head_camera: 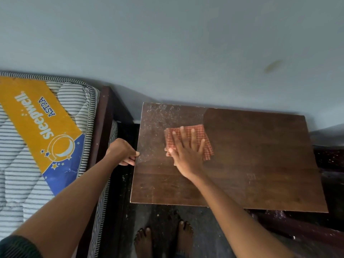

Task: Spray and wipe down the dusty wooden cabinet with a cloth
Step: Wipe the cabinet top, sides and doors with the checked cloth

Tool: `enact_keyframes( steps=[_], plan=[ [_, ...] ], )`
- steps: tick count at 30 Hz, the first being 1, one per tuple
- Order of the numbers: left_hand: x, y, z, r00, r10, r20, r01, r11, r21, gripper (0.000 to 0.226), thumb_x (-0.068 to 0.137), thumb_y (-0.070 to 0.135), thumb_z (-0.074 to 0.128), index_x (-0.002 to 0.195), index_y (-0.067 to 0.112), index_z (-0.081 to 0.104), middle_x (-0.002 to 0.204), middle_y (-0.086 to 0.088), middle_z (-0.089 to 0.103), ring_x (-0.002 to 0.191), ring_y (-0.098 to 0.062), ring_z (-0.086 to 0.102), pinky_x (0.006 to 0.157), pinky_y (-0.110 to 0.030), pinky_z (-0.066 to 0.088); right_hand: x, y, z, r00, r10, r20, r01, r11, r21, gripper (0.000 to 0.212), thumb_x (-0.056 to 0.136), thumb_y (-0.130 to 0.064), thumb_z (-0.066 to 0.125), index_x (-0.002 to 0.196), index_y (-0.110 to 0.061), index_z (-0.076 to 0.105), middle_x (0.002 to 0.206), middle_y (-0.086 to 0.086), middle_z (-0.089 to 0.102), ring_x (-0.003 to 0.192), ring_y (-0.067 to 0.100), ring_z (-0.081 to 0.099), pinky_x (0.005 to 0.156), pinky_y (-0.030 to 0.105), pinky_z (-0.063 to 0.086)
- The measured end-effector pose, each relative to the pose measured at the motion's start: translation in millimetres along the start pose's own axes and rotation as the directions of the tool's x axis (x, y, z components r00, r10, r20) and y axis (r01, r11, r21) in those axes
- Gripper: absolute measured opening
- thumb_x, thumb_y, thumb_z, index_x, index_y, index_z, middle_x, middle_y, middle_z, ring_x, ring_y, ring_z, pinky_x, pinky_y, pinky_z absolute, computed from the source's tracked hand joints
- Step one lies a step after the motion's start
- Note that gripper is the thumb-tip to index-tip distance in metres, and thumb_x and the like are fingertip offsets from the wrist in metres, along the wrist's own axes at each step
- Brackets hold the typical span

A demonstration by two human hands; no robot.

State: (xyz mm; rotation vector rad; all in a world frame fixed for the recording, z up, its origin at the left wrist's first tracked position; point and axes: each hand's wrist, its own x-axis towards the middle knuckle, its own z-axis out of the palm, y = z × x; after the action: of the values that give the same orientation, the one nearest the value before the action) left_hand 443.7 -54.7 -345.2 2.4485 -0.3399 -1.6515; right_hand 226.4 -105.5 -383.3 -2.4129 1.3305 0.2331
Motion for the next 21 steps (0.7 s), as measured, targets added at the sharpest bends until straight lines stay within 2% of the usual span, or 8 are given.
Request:
enact_keyframes(
  steps=[2, 5, 6, 9, 12, 16, 19, 21],
  plan=[
    [1, 2, -1, 1.000, -0.006, -0.001, 0.006, 1.000, 0.004, 0.016, 0.090, 0.013, 0.057, 0.081, 0.000, 0.060, 0.075, -0.007, 0.072, 0.060, -0.018, 0.066, 0.072, -0.033, 0.058, -8, -13, 8, 0.994, -0.112, -0.001, 0.112, 0.993, -0.042, 0.061, 0.088, -0.061, -0.009, 0.144, -0.036, -0.013, 0.153, -0.009, -0.026, 0.138, 0.021, -0.028, 0.106, 0.054, -0.026],
    [-5, 3, 0, 0.998, -0.044, 0.042, 0.045, 0.998, -0.041, 0.018, 0.093, 0.012, 0.048, 0.081, 0.001, 0.054, 0.101, -0.005, 0.064, 0.067, -0.018, 0.069, 0.055, -0.025, 0.052, -42, -1, 19, 0.960, -0.278, -0.005, 0.275, 0.952, -0.135, 0.058, 0.098, -0.054, 0.010, 0.149, -0.029, 0.013, 0.160, 0.000, 0.000, 0.146, 0.030, 0.000, 0.109, 0.061, 0.002],
    [-7, 4, 0, 0.999, -0.044, 0.031, 0.046, 0.998, -0.046, 0.017, 0.093, 0.013, 0.050, 0.082, 0.000, 0.055, 0.097, -0.006, 0.064, 0.075, -0.020, 0.068, 0.058, -0.025, 0.050, -53, 11, 21, 0.945, -0.328, 0.004, 0.324, 0.930, -0.172, 0.057, 0.098, -0.053, 0.015, 0.149, -0.027, 0.019, 0.159, 0.001, 0.008, 0.145, 0.031, 0.006, 0.109, 0.060, 0.009],
    [-10, 4, 3, 0.999, -0.007, -0.045, 0.006, 1.000, -0.008, 0.015, 0.086, 0.014, 0.063, 0.086, -0.001, 0.062, 0.071, -0.005, 0.066, 0.062, -0.016, 0.064, 0.061, -0.027, 0.052, -74, 55, 19, 0.945, -0.324, -0.035, 0.312, 0.930, -0.196, 0.058, 0.099, -0.054, 0.015, 0.150, -0.027, 0.015, 0.159, 0.000, 0.010, 0.145, 0.029, 0.010, 0.109, 0.058, 0.015],
    [-9, 0, 1, 0.996, 0.011, -0.089, -0.011, 1.000, 0.000, 0.014, 0.082, 0.014, 0.068, 0.074, 0.003, 0.064, 0.064, -0.006, 0.066, 0.057, -0.016, 0.065, 0.056, -0.028, 0.053, -54, 74, 9, 0.992, -0.116, -0.040, 0.111, 0.988, -0.107, 0.058, 0.098, -0.055, 0.009, 0.150, -0.031, 0.004, 0.160, -0.005, -0.004, 0.146, 0.025, -0.001, 0.111, 0.055, 0.009],
    [-6, 1, 0, 0.998, 0.016, -0.065, -0.014, 1.000, 0.025, 0.017, 0.081, 0.012, 0.069, 0.068, 0.005, 0.061, 0.064, -0.007, 0.067, 0.058, -0.017, 0.067, 0.058, -0.030, 0.056, 5, 46, -10, 0.991, 0.113, -0.067, -0.115, 0.993, -0.040, 0.062, 0.091, -0.059, 0.007, 0.146, -0.034, -0.006, 0.156, -0.005, -0.014, 0.142, 0.024, -0.018, 0.110, 0.054, -0.013],
    [-6, 5, -1, 0.999, -0.014, -0.041, 0.017, 0.997, 0.072, 0.019, 0.083, 0.015, 0.067, 0.068, 0.004, 0.060, 0.065, -0.006, 0.068, 0.060, -0.016, 0.067, 0.059, -0.029, 0.056, 36, 12, -15, 0.994, 0.109, -0.010, -0.110, 0.993, -0.034, 0.072, 0.078, -0.067, -0.006, 0.140, -0.032, -0.018, 0.150, -0.003, -0.029, 0.135, 0.026, -0.031, 0.102, 0.055, -0.022],
    [-5, 6, -3, 0.998, -0.005, -0.056, 0.013, 0.991, 0.134, 0.021, 0.081, 0.021, 0.069, 0.068, 0.005, 0.063, 0.065, -0.006, 0.071, 0.063, -0.017, 0.069, 0.066, -0.032, 0.058, 38, -3, -13, 1.000, 0.020, 0.012, -0.019, 0.999, -0.036, 0.075, 0.079, -0.071, -0.014, 0.144, -0.033, -0.013, 0.152, -0.002, -0.026, 0.138, 0.027, -0.029, 0.104, 0.056, -0.023]
  ],
)
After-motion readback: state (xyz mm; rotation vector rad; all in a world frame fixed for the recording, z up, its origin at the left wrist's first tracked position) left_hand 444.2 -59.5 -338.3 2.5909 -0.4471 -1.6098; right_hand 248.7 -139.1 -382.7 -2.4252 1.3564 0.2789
